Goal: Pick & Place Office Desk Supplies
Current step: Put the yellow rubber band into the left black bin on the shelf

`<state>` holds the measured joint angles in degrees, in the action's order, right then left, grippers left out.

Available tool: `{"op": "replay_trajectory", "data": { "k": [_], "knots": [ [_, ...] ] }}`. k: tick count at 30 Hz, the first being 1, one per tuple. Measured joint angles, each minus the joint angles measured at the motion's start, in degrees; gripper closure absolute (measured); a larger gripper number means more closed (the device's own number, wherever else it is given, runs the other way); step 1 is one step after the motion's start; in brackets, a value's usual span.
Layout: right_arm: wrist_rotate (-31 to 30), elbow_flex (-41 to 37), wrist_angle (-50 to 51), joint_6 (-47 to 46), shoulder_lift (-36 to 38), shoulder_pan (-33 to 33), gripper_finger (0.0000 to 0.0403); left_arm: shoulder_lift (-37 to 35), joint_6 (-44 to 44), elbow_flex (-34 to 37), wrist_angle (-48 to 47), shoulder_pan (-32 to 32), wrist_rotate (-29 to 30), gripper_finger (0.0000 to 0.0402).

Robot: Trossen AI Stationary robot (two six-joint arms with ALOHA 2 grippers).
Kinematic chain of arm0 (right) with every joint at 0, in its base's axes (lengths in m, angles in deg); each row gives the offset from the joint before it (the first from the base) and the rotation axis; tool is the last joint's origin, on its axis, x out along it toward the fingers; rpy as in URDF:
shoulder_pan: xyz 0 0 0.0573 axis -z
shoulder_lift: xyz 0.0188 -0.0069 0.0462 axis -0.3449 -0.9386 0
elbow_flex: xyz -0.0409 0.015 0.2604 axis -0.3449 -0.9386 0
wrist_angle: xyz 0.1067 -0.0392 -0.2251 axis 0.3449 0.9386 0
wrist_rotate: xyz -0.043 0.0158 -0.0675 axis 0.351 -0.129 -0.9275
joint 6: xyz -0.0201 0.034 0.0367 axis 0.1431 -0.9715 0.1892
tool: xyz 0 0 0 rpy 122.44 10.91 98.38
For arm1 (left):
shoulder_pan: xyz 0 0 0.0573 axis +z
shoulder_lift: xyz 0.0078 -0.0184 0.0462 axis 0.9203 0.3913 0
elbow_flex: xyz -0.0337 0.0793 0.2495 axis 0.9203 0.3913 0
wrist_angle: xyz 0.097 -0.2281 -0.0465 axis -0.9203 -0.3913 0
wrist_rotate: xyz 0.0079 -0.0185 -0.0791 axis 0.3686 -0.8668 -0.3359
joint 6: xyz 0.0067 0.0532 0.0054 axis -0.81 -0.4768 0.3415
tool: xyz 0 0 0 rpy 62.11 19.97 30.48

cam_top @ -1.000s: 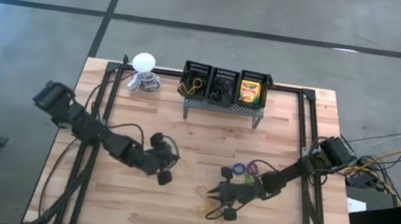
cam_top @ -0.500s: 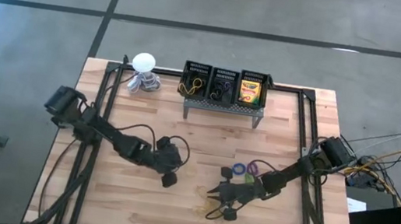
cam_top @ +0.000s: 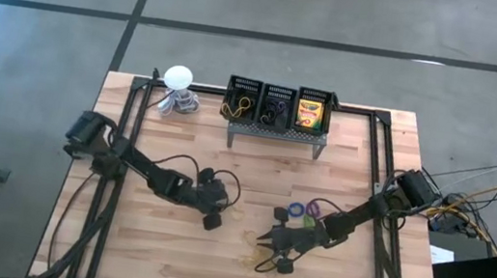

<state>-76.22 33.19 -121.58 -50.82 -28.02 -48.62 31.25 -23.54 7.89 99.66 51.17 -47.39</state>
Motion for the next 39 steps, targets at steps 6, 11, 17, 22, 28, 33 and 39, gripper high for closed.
{"op": "replay_trajectory", "data": {
  "k": [6, 11, 17, 22, 28, 33, 39],
  "knots": [
    [0.00, 0.00, -0.02, 0.00, 0.00, -0.02, 0.0344, -0.74, -5.49, -0.07, 4.40, 0.02, 0.11, 0.0208],
    [0.00, -0.04, -0.04, -0.02, 0.00, -0.02, 0.0341, -0.37, -5.87, -0.04, 0.89, 0.72, -0.10, 0.0200],
    [0.00, -0.09, -0.04, -0.02, 0.00, -0.07, 0.0345, -0.45, -5.80, 0.48, -1.78, 1.01, -1.07, 0.0230],
    [0.00, -0.09, -0.06, -0.02, 0.00, -0.07, 0.0346, -0.60, -4.10, 1.36, -1.34, 1.44, -3.03, 0.0289],
    [0.00, -0.09, -0.06, -0.02, 0.00, -0.04, 0.0346, -0.69, -4.08, 1.46, -1.35, 2.29, -6.23, 0.0383],
    [0.00, -0.09, -0.06, -0.02, 0.00, -0.04, 0.0346, -1.06, -4.06, 1.38, -0.33, 2.38, -6.43, 0.0398],
    [0.00, -0.09, -0.04, 0.00, 0.00, -0.04, 0.0346, -6.12, -3.88, -0.39, -0.21, 0.98, -5.10, 0.0400]
  ]
}}
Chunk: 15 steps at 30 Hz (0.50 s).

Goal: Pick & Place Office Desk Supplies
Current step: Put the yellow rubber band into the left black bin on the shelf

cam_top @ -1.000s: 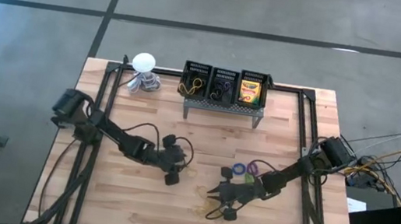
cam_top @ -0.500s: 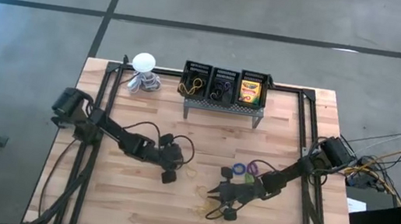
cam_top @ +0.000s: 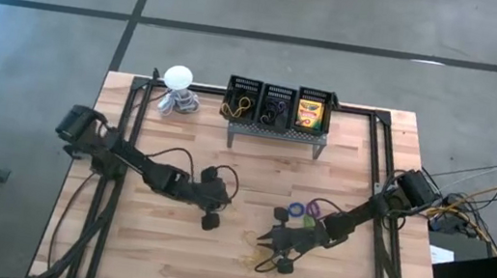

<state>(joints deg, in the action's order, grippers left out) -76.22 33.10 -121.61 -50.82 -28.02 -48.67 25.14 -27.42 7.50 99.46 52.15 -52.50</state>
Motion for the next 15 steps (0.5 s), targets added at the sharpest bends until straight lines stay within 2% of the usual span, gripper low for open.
{"op": "replay_trajectory", "data": {
  "k": [6, 9, 15],
  "knots": [
    [0.01, 0.00, -0.02, -0.02, 0.00, 0.00, 0.0346, -7.03, -0.63, -1.67, -0.45, -1.11, 3.84, 0.0401],
    [0.00, 0.00, 0.00, -0.02, 0.00, 0.00, 0.0346, -10.88, -1.09, -2.13, -1.99, -1.06, 7.75, 0.0401],
    [0.00, 0.00, 0.00, 0.00, 0.00, 0.04, 0.0346, -18.37, -11.74, -5.06, -2.63, 0.00, 17.40, 0.0401]
  ]
}}
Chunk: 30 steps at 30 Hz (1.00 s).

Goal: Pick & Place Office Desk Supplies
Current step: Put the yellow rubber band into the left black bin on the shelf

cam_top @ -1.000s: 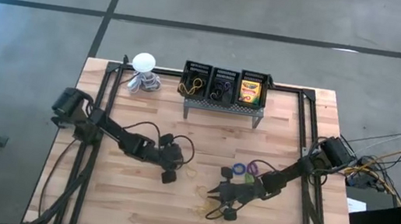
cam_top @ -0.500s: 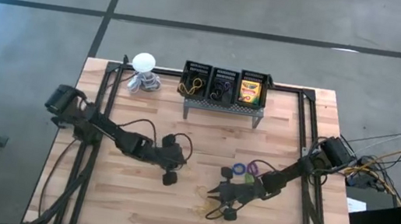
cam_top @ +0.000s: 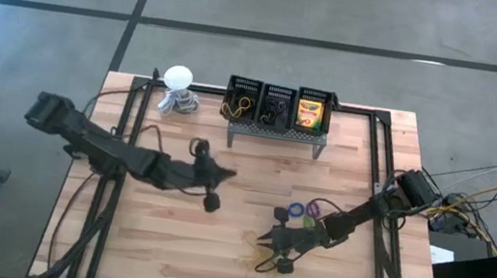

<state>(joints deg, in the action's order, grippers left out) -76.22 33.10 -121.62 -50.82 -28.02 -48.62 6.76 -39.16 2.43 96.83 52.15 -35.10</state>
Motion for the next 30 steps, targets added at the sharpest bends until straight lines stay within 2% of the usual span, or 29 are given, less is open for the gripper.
{"op": "replay_trajectory", "data": {
  "k": [3, 6, 11, 15, 17, 21, 23, 26, 30],
  "knots": [
    [-0.02, 0.00, -0.15, 0.12, 0.01, 0.00, 0.0346, -1.65, -6.18, -3.60, -0.45, 3.17, 2.41, 0.0401],
    [-0.03, 0.00, -0.30, 0.42, 0.02, 0.00, 0.0346, -1.66, -9.55, -8.43, -4.81, 8.59, 2.64, 0.0401],
    [-0.02, 0.00, -0.30, 0.42, 0.01, 0.00, 0.0346, -0.53, -9.92, -13.21, -11.78, 19.90, 2.65, 0.0401],
    [-0.02, 0.00, -0.12, 0.43, 0.02, -0.01, 0.0346, -0.57, -7.76, -13.31, -11.51, 27.97, 1.70, 0.0401],
    [-0.02, 0.00, -0.04, 0.44, 0.02, -0.02, 0.0346, -0.57, -4.23, -12.97, -11.69, 31.36, -0.81, 0.0401],
    [-0.02, 0.00, 0.04, 0.44, 0.02, -0.02, 0.0346, 1.10, 0.58, -12.52, -10.90, 36.97, -13.32, 0.0401],
    [-0.02, 0.00, 0.00, 0.47, 0.02, -0.05, 0.0346, 2.86, 0.77, -12.49, -10.27, 38.53, -16.77, 0.0398],
    [0.00, 0.00, -0.06, 0.55, 0.00, -0.07, 0.0346, 5.41, 0.86, -12.49, -8.37, 39.47, -16.77, 0.0384],
    [0.00, 0.00, -0.16, 0.62, 0.02, -0.07, 0.0346, 7.98, 0.83, -12.56, -7.32, 39.85, -16.73, 0.0345]
  ]
}}
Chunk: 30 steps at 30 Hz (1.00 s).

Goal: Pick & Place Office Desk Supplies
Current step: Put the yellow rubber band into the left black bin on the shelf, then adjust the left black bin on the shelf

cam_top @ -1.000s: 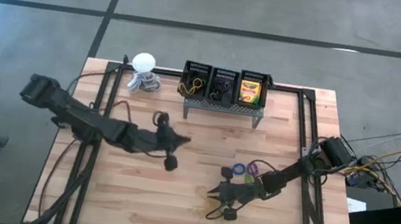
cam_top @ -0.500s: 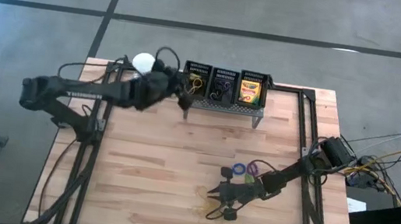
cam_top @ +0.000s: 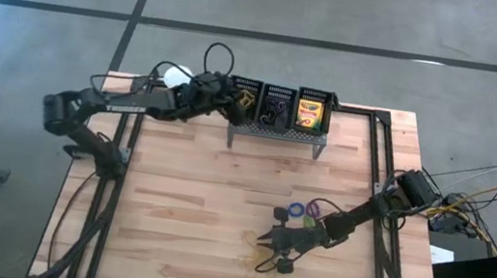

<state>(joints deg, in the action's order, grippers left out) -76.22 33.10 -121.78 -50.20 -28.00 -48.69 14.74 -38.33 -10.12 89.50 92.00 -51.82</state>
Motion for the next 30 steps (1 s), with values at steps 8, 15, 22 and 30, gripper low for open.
{"op": "replay_trajectory", "data": {
  "k": [8, 15, 22, 30],
  "knots": [
    [0.00, -0.02, 0.23, -0.05, 0.00, 0.02, 0.0346, -0.71, -0.59, -2.82, -0.94, 0.01, 0.16, 0.0250],
    [0.02, -0.02, 0.65, -0.07, 0.00, 0.02, 0.0346, -2.66, -0.86, -11.19, -23.77, -1.95, -0.02, 0.0239],
    [0.02, 0.12, 0.65, -0.05, 0.00, 0.02, 0.0346, -2.83, 4.44, -20.33, -49.56, -2.31, 3.44, 0.0293],
    [0.00, 0.26, 0.60, -0.03, 0.00, 0.06, 0.0346, -2.61, 6.47, -16.75, -48.20, -2.44, 2.60, 0.0382]
  ]
}}
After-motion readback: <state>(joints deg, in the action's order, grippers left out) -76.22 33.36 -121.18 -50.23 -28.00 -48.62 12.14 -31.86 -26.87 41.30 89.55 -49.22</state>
